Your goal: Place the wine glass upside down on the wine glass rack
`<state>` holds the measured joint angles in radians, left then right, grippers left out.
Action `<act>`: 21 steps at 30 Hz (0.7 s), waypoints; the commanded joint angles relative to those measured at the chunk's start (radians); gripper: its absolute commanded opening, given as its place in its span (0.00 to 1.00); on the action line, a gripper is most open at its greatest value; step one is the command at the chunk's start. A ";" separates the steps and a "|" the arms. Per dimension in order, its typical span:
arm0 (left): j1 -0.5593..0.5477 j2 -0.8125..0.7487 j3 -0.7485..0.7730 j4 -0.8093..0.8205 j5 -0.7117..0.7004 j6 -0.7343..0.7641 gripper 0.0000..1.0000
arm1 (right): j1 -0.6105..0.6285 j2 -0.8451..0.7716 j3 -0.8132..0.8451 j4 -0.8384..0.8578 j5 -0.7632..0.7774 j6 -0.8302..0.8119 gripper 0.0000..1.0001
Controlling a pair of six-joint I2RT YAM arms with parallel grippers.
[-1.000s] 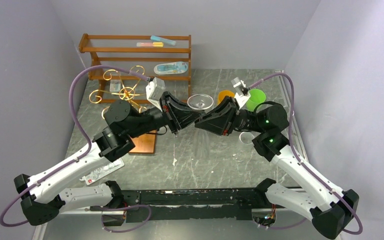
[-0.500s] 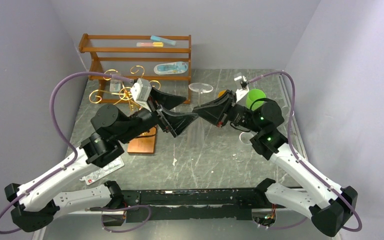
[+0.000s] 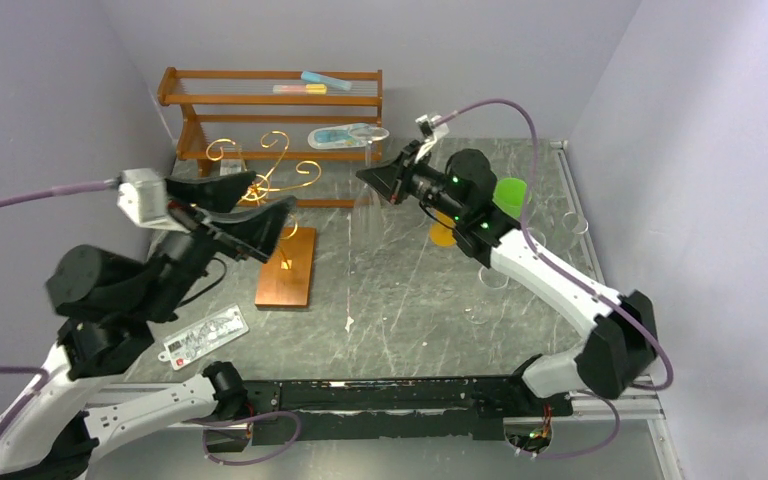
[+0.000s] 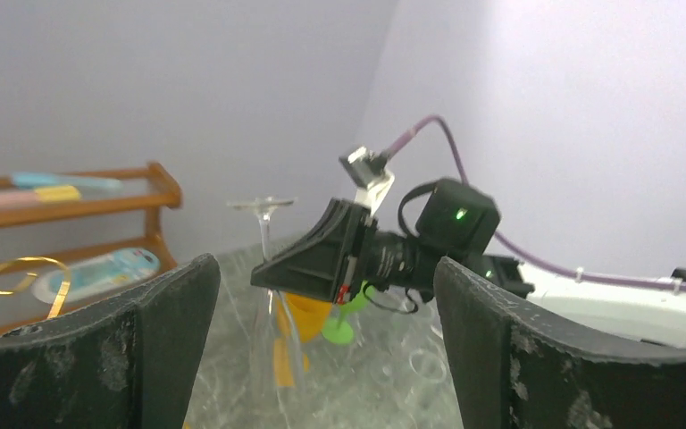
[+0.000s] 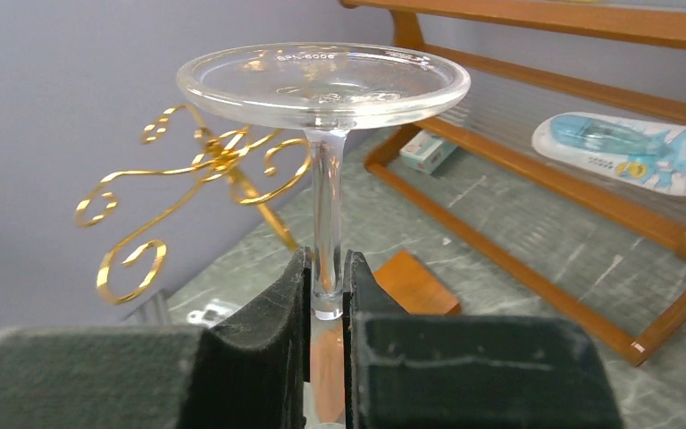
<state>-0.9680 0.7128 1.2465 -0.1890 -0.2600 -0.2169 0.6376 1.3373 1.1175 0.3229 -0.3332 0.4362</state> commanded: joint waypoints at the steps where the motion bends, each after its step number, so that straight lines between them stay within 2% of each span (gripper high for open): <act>1: 0.002 -0.038 0.014 -0.040 -0.124 0.092 0.93 | 0.005 0.134 0.115 0.019 0.046 -0.110 0.00; 5: 0.002 -0.056 -0.007 -0.014 -0.161 0.118 0.93 | 0.009 0.266 0.204 0.048 0.005 -0.137 0.00; 11: 0.002 -0.045 -0.009 -0.008 -0.136 0.140 0.93 | 0.016 0.423 0.311 0.115 -0.116 -0.187 0.00; 21: 0.002 -0.033 -0.004 -0.022 -0.164 0.161 0.93 | 0.027 0.530 0.371 0.206 -0.266 -0.215 0.00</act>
<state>-0.9680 0.6773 1.2423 -0.1925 -0.3901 -0.0891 0.6571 1.8435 1.4345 0.4274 -0.5121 0.2455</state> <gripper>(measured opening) 0.929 0.113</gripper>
